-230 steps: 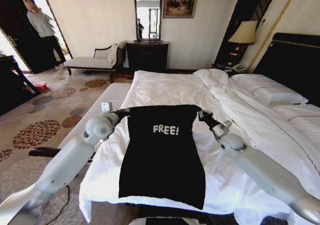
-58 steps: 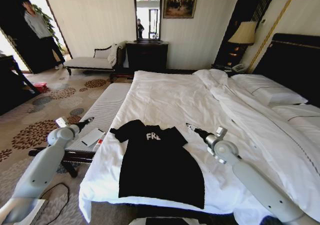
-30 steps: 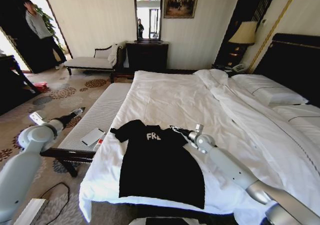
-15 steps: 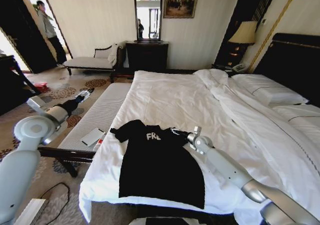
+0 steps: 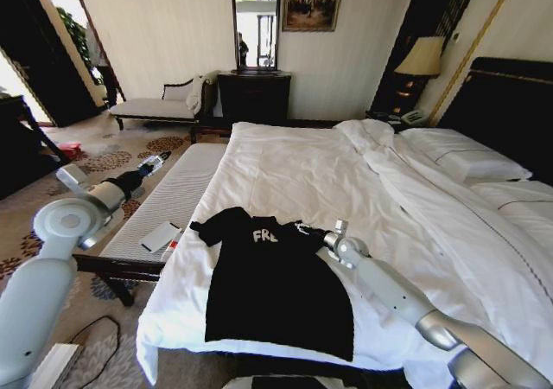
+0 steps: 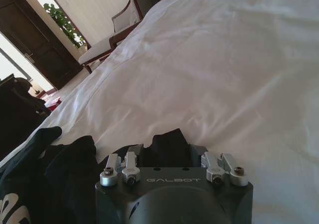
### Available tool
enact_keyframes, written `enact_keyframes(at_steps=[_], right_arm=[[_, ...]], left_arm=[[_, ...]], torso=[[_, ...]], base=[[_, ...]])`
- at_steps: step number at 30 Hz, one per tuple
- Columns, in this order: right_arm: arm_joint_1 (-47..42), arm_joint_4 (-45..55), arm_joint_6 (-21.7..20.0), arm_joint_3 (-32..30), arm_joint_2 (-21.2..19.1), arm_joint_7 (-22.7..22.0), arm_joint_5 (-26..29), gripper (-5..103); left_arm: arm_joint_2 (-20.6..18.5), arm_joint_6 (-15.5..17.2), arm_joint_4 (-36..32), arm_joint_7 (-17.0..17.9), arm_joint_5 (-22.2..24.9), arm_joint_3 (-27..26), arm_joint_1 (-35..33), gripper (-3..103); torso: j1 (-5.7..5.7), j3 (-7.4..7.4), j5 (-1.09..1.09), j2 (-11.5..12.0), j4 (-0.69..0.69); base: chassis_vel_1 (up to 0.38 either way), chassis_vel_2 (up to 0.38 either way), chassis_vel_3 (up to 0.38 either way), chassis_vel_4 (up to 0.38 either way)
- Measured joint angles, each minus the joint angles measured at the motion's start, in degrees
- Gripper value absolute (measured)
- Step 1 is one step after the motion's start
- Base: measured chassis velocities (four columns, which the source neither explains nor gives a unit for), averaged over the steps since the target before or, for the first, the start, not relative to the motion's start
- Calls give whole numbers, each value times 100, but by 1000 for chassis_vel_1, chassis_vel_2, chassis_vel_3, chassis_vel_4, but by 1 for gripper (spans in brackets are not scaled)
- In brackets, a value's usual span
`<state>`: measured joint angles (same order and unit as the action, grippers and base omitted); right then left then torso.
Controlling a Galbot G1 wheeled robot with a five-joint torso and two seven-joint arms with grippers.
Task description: Fold the clothes on the bed.
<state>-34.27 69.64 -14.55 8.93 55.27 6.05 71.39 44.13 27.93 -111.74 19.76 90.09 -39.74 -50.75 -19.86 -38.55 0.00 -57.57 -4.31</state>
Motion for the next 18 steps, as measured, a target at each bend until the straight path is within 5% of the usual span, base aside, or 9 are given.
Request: enact_keyframes(at_steps=[6, 14, 18], right_arm=[[-33, 14, 84, -23, -22, 30, -59, 40], [-139, 259, 372, -184, -151, 191, -76, 3], [-240, 477, 503, -438, -211, 122, -48, 1]], left_arm=[[20, -1, 14, 7, -35, 5, -27, 100], [74, -21, 35, 39, -85, 18, -38, 100], [88, -36, 34, 47, -87, 18, -21, 100]], torso=[[0, 0, 0, 0, -1], [0, 0, 1, 0, 0], [0, 0, 0, 0, 0]], base=[[0, 0, 0, 0], [0, 0, 0, 0], [0, 0, 0, 0]])
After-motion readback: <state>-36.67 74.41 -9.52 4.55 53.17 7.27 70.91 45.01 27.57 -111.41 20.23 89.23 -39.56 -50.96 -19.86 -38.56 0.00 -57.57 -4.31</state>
